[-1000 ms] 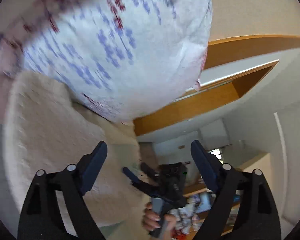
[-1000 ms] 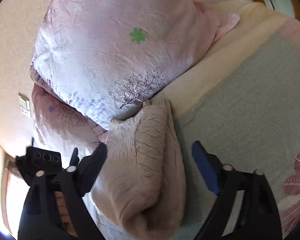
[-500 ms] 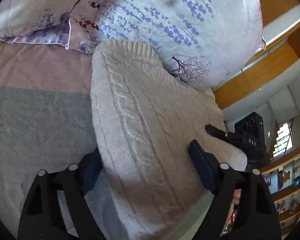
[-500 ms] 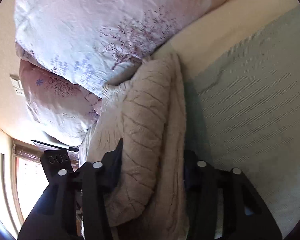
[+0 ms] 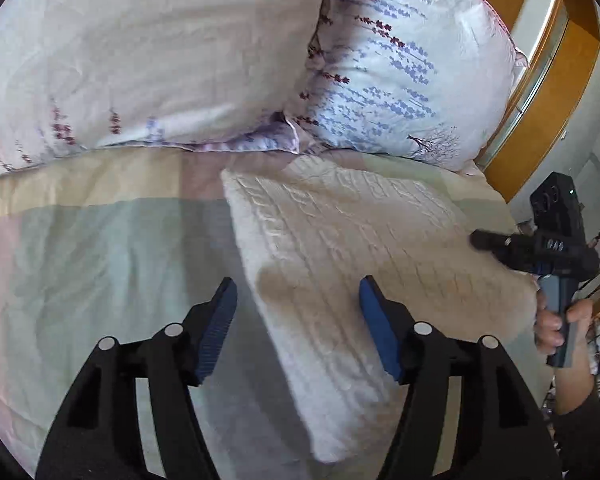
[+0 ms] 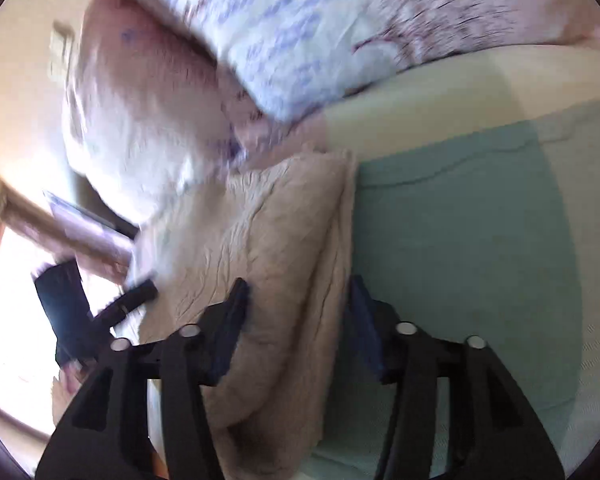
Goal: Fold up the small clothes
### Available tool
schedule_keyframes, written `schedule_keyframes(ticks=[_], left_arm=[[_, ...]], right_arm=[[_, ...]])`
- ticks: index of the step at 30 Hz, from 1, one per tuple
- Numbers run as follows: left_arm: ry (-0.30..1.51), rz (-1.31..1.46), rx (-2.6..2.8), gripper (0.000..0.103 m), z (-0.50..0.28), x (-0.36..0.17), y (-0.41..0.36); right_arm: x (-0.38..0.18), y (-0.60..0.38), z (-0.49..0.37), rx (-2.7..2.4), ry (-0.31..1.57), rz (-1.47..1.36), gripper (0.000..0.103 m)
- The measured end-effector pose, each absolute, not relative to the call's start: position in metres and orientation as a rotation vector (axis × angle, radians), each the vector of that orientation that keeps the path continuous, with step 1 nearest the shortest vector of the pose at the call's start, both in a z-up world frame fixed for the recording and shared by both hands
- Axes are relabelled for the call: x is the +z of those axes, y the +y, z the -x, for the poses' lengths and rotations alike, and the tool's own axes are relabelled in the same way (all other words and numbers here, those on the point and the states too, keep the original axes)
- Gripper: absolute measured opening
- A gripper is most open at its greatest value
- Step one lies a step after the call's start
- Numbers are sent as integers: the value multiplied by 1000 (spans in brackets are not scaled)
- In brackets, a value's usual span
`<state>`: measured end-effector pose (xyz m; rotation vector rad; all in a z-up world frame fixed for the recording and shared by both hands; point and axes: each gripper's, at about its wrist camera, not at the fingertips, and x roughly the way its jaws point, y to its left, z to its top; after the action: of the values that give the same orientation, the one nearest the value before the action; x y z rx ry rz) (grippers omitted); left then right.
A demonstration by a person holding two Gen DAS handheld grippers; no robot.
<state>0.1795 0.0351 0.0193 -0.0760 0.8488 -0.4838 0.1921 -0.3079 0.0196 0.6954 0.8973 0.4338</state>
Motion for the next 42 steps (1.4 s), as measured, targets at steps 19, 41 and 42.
schedule_keyframes(ticks=[19, 41, 42], left_arm=[[712, -126, -246, 101, -97, 33, 22], [935, -84, -146, 101, -90, -7, -18], [939, -102, -144, 101, -90, -8, -20]], right_arm=[[56, -316, -192, 236, 830, -647, 17], [25, -241, -66, 133, 837, -311, 95], [18, -239, -66, 122, 866, -290, 95]])
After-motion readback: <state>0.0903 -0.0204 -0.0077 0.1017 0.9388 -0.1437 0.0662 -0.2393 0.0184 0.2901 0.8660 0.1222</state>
